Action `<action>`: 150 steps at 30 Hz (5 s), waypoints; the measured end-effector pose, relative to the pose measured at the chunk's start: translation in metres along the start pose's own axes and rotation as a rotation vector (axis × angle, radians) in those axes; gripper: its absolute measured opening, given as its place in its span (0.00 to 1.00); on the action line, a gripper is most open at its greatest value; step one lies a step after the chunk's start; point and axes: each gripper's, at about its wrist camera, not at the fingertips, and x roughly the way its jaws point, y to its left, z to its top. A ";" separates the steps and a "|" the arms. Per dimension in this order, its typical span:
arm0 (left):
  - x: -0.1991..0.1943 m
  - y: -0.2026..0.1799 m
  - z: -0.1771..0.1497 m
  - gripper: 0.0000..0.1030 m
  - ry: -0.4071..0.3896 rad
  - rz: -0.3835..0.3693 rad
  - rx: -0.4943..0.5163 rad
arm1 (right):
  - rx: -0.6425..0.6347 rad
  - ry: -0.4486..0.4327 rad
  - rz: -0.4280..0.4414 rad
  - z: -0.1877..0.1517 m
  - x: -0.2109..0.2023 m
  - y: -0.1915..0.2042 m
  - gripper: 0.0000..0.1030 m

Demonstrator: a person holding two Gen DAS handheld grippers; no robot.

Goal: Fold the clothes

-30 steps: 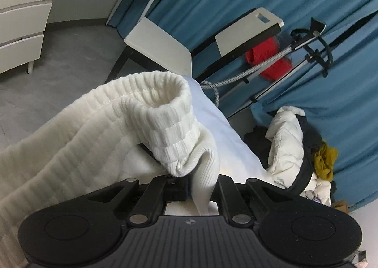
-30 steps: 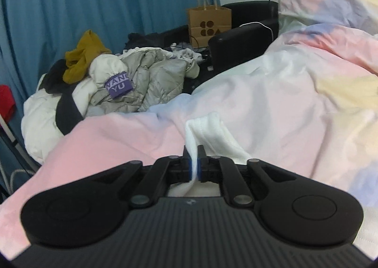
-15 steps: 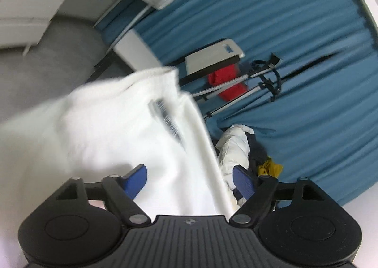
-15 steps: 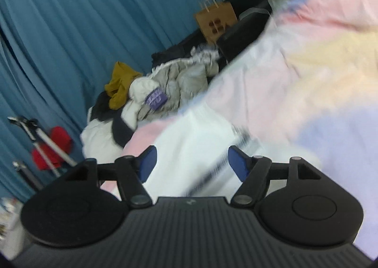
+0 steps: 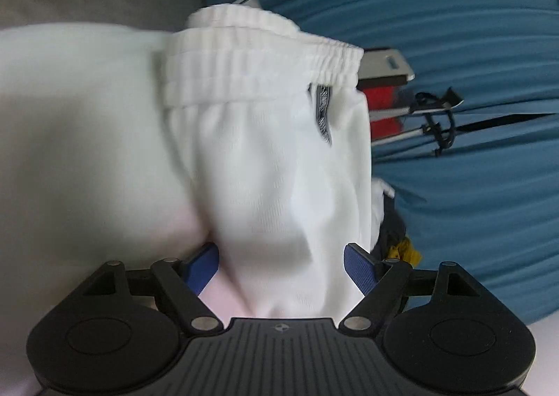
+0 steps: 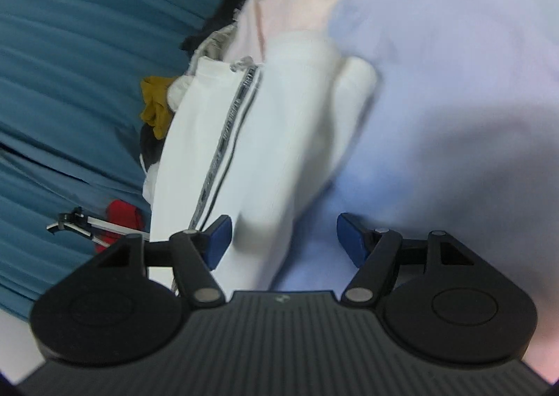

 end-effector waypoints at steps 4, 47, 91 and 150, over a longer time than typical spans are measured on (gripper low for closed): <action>0.030 -0.010 0.011 0.65 -0.045 -0.005 0.050 | -0.072 -0.062 0.014 0.007 0.026 0.010 0.67; -0.282 0.029 -0.020 0.52 0.085 0.309 0.332 | 0.036 0.055 -0.045 0.000 -0.121 -0.070 0.12; -0.102 -0.069 -0.295 0.69 0.147 0.291 1.197 | -0.092 -0.055 -0.095 0.009 -0.107 -0.065 0.11; -0.119 -0.070 -0.277 0.71 0.119 0.332 1.209 | -1.333 -0.406 0.149 -0.181 -0.192 0.165 0.12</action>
